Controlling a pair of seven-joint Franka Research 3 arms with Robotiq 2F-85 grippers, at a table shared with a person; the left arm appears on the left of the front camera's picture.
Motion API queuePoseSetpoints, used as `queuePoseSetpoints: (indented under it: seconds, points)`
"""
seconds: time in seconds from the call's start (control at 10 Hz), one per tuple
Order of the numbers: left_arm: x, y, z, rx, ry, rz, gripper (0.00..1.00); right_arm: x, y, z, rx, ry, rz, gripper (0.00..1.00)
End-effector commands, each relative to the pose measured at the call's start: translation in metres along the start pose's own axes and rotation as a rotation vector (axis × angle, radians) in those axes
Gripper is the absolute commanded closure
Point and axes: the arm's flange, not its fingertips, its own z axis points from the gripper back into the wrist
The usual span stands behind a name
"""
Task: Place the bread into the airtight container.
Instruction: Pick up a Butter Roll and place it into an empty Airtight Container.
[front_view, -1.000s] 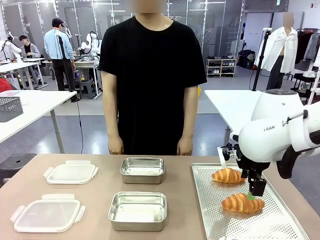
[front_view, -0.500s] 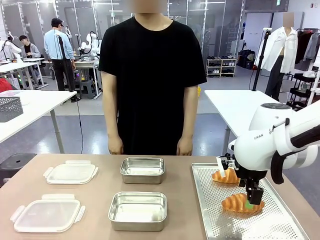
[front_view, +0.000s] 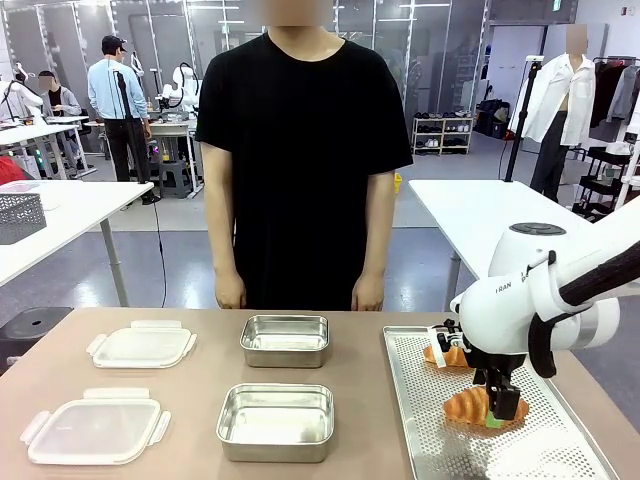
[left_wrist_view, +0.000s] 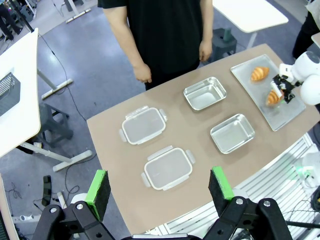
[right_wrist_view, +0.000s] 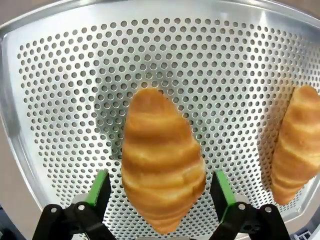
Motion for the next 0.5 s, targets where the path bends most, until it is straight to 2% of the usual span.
queuePoseSetpoints:
  seconds: [0.0,0.2,0.3,0.4]
  points:
    - [-0.0002,0.0,0.0012,0.0,-0.002,0.0,0.0,-0.0026,-0.0094,-0.0068,0.012,-0.017,0.022,0.0]
    - [-0.0002,0.0,0.0012,0.0,-0.002,0.0,0.0,-0.0028,-0.0106,-0.013,0.024,-0.013,0.028,0.0]
    - [-0.0002,0.0,0.0012,0.0,-0.002,0.0,0.0,-0.0029,-0.0107,-0.0139,0.025,-0.014,0.028,0.07]
    - [-0.0002,0.0,0.0012,0.0,-0.002,0.0,0.0,-0.0026,-0.0107,-0.0158,0.03,-0.008,0.03,0.18]
